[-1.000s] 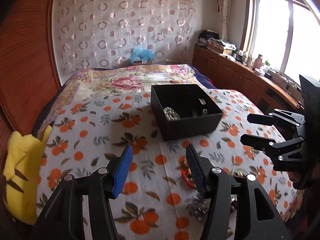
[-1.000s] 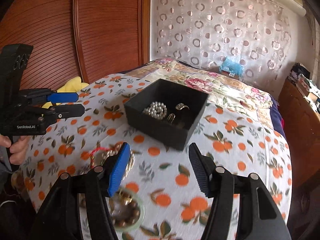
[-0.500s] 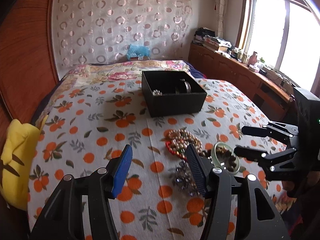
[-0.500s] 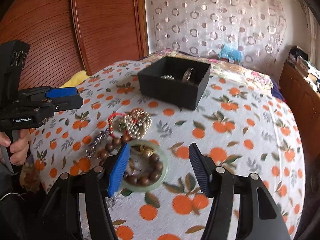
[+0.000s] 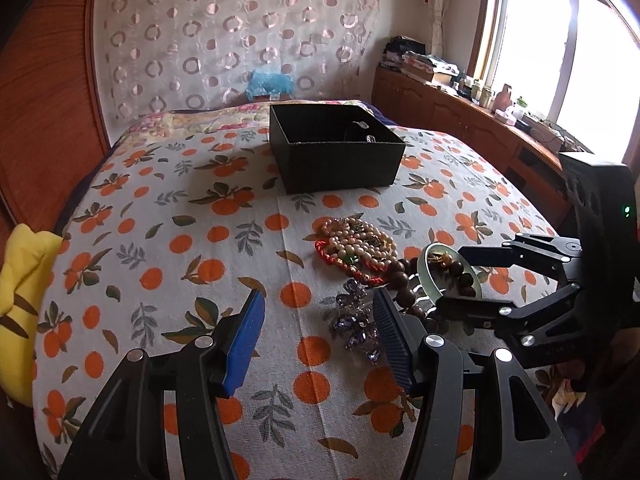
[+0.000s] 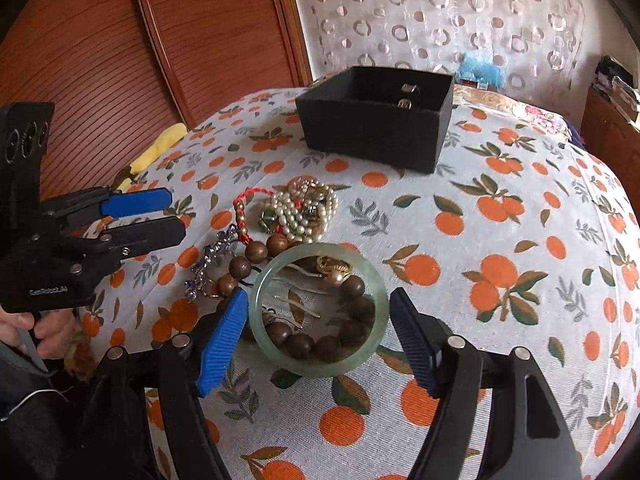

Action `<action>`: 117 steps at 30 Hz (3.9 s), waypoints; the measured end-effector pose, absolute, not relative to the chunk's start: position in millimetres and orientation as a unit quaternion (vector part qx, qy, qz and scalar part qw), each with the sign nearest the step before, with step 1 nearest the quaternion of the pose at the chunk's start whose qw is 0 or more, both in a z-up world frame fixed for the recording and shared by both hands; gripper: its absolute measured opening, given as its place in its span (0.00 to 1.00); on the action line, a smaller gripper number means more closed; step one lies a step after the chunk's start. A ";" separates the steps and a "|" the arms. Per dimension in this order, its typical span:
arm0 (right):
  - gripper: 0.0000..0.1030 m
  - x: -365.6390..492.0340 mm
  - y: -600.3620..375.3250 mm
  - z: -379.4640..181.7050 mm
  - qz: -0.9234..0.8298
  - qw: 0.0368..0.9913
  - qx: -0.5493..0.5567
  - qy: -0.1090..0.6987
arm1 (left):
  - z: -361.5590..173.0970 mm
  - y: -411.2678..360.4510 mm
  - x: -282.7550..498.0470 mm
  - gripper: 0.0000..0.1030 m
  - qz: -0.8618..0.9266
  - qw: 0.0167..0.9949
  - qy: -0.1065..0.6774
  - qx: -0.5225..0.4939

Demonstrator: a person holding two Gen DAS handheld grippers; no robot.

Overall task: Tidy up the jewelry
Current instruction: 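Grasp the jade bangle with the right tool while the left tool grasps the wooden bead bracelet, then drop the bead bracelet into the black box with the left tool while the right tool holds the jade bangle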

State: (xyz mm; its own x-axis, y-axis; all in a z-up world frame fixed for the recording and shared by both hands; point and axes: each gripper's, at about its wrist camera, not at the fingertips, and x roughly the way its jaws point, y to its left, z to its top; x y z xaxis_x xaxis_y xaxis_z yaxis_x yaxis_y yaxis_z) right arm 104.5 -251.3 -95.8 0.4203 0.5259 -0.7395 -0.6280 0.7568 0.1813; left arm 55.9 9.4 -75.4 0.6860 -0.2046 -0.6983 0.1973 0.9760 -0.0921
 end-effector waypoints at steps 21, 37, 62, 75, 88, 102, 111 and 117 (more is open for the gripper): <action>0.72 101.4 -300.9 -79.7 0.277 0.880 -0.072 0.379 | -74.7 -18.2 57.7 0.52 -0.139 0.912 0.385 0.015; 0.72 98.6 -332.8 -97.7 0.242 0.888 -0.061 0.386 | -91.6 -56.4 80.3 0.25 -0.156 0.892 0.423 0.037; 0.72 98.4 -332.3 -94.9 0.245 0.889 -0.063 0.381 | -35.0 -74.3 84.3 0.12 -0.201 0.914 0.351 0.040; 0.72 115.7 -323.2 -68.3 0.252 0.896 -0.074 0.359 | 14.5 -59.1 101.3 0.12 -0.189 0.932 0.307 0.035; 0.72 150.6 -297.4 -35.6 0.270 0.899 -0.090 0.333 | 47.5 -34.0 140.7 0.12 -0.155 0.946 0.281 0.040; 0.72 209.3 -277.9 -14.2 0.290 0.897 -0.106 0.317 | 21.1 -22.4 221.8 0.12 -0.140 0.938 0.314 0.035; 0.72 246.0 -260.4 -15.6 0.299 0.891 -0.117 0.321 | -3.3 -9.6 247.7 0.13 -0.136 0.930 0.340 0.023; 0.72 265.0 -240.5 -15.6 0.312 0.887 -0.127 0.317 | -1.4 13.4 245.9 0.33 -0.107 0.938 0.330 0.022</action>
State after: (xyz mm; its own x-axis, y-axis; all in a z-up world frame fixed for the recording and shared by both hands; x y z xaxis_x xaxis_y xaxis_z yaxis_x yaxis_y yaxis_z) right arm 265.0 -240.5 -15.6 0.6050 0.4723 -0.6410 -0.6330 0.7737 -0.0274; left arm 245.9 13.4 -1.4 0.7596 -0.1869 -0.6229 0.2155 0.9760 -0.0300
